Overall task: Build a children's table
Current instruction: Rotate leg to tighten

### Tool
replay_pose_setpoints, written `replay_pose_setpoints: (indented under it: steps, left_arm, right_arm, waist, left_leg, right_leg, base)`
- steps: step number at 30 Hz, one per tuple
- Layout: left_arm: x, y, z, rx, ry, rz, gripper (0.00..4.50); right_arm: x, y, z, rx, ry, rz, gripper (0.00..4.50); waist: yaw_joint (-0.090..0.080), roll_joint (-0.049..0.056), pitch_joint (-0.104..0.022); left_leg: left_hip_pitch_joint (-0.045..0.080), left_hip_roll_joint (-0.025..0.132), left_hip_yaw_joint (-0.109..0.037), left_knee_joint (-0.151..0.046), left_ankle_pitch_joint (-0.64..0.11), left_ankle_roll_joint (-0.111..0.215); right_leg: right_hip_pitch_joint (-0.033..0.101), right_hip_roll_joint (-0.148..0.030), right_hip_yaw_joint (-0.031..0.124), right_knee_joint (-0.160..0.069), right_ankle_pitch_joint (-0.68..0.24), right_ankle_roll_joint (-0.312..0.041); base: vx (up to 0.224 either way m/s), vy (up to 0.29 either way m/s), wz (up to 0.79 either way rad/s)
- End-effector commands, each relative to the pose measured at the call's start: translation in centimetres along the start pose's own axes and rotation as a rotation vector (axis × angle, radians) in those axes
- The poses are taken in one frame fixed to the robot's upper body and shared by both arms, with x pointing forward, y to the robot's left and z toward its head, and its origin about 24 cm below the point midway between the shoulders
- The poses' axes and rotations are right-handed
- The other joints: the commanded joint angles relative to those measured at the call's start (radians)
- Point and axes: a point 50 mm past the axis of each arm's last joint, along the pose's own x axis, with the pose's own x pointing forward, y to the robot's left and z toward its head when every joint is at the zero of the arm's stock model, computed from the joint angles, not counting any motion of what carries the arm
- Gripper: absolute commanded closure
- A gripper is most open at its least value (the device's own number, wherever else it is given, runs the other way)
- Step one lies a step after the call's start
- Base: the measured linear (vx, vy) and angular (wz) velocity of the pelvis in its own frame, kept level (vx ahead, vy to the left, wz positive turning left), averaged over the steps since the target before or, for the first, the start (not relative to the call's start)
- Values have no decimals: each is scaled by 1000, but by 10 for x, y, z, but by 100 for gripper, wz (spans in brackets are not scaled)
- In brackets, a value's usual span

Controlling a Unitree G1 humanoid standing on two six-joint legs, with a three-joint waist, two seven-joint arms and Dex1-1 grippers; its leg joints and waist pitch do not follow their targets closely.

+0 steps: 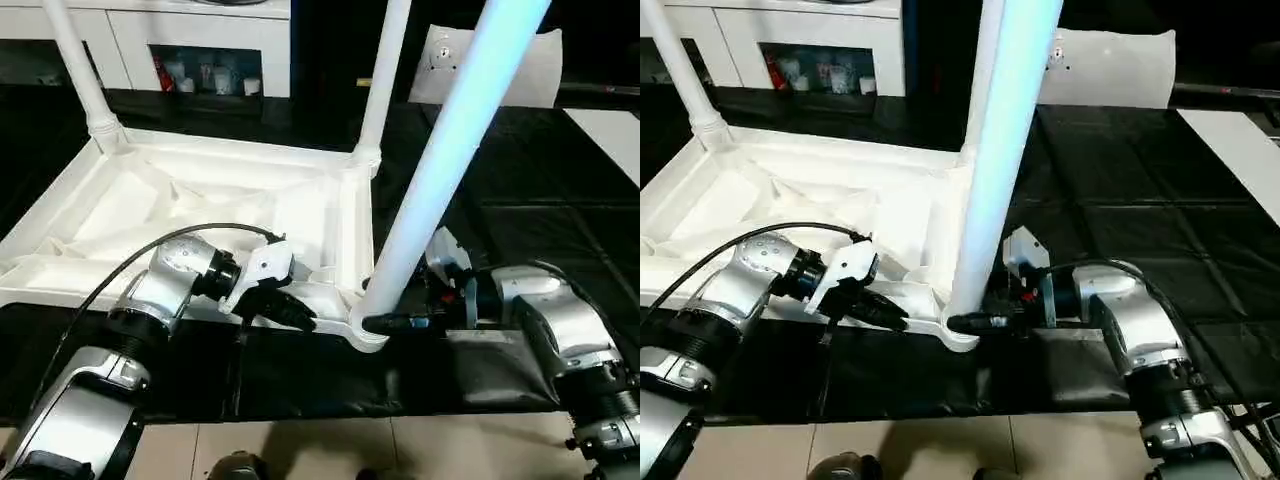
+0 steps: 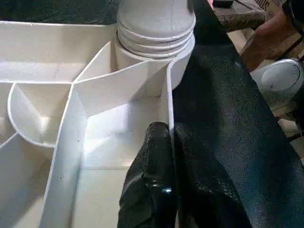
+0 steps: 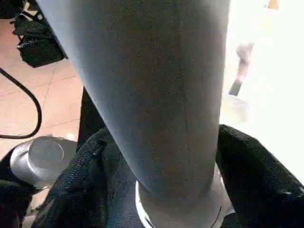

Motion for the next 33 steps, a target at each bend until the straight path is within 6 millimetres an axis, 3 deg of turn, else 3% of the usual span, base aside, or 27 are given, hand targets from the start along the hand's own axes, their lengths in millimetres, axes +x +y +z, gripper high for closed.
replay_pose_setpoints:
  steps: [1,2,6,7,14,18,20,22,23,25,26,28,29,31,33]
  left_arm:
    - [2,2,13,63,-1,-60,450]
    - [2,2,12,63,0,-61,450]
    - [2,3,12,63,2,-60,450]
    - [1,2,11,62,1,-60,450]
    - [1,2,10,50,-13,-46,450]
    - [10,9,13,2,-67,92,450]
    - [21,14,16,-36,-104,170,450]
    - [31,17,20,-67,-144,225,450]
    - [38,19,22,-85,-162,256,450]
    - [55,27,32,-134,-193,354,450]
    - [58,28,34,-144,-198,368,450]
    - [62,33,41,-170,-212,428,450]
    - [65,38,47,-195,-224,481,450]
    - [68,41,53,-210,-234,524,450]
    - [72,43,60,-214,-244,553,450]
  right_arm:
    - [-1,-1,3,-24,13,23,170]
    - [-1,-1,3,-24,14,27,193]
    - [0,-2,3,-25,13,34,204]
    - [0,-2,3,-23,11,40,229]
    - [4,1,2,-4,-10,48,245]
    - [20,3,-3,56,-57,-82,247]
    - [33,2,-11,74,-30,-194,248]
    - [44,0,-16,102,-22,-281,248]
    - [52,-2,-16,122,-36,-336,251]
    - [71,-8,-10,221,-106,-476,252]
    - [73,-9,-8,237,-115,-499,254]
    - [80,-12,-4,273,-130,-563,255]
    - [87,-13,1,282,-133,-602,255]
    - [95,-12,6,274,-136,-614,255]
    - [104,-10,14,266,-156,-634,255]
  waist:
    - [-6,-5,-71]
    - [-5,-5,-72]
    - [-5,-7,-71]
    - [-4,-7,-70]
    - [-4,-6,-72]
    - [-4,-1,-71]
    - [-14,-5,-64]
    - [-19,-6,-62]
    - [-31,-7,-58]
    - [-47,-6,-54]
    - [-55,-10,-55]
    - [-61,-8,-55]
    - [-68,-3,-56]
    - [-71,0,-59]
    - [-73,0,-57]
  left_leg:
    - [34,69,-30,-67,-184,40]
    - [34,68,-29,-66,-182,42]
    - [35,69,-29,-67,-190,41]
    - [35,69,-30,-67,-199,34]
    - [35,69,-29,-66,-185,33]
    - [35,69,-31,-68,-200,24]
    - [36,67,-35,-73,-266,-15]
    - [38,64,-41,-75,-305,-32]
    - [41,63,-46,-76,-349,-50]
    - [42,60,-53,-78,-389,-62]
    - [46,56,-56,-75,-407,-63]
    - [47,57,-57,-74,-407,-54]
    - [40,57,-60,-80,-399,-48]
    - [38,56,-60,-83,-396,-48]
    - [43,55,-56,-83,-405,-42]
  right_leg:
    - [36,-64,40,-58,-191,-255]
    - [36,-64,40,-58,-187,-256]
    - [35,-64,40,-59,-201,-256]
    - [35,-65,40,-60,-218,-254]
    - [36,-64,40,-55,-184,-259]
    - [33,-65,41,-58,-212,-252]
    - [27,-66,44,-70,-312,-228]
    - [26,-70,43,-80,-396,-203]
    - [20,-70,44,-90,-495,-168]
    - [14,-70,41,-96,-571,-143]
    - [12,-71,37,-106,-624,-118]
    - [12,-72,38,-110,-638,-106]
    - [16,-69,36,-110,-621,-99]
    - [18,-66,34,-110,-591,-96]
    - [10,-64,38,-113,-561,-103]
  base:
    - [0,0,0]
    - [0,0,0]
    - [0,0,0]
    - [0,0,0]
    - [0,0,0]
    - [0,0,0]
    - [0,0,0]
    - [0,0,0]
    - [0,0,0]
    - [0,0,0]
    - [0,0,0]
    - [0,0,0]
    - [0,0,0]
    - [0,0,0]
    - [0,0,0]
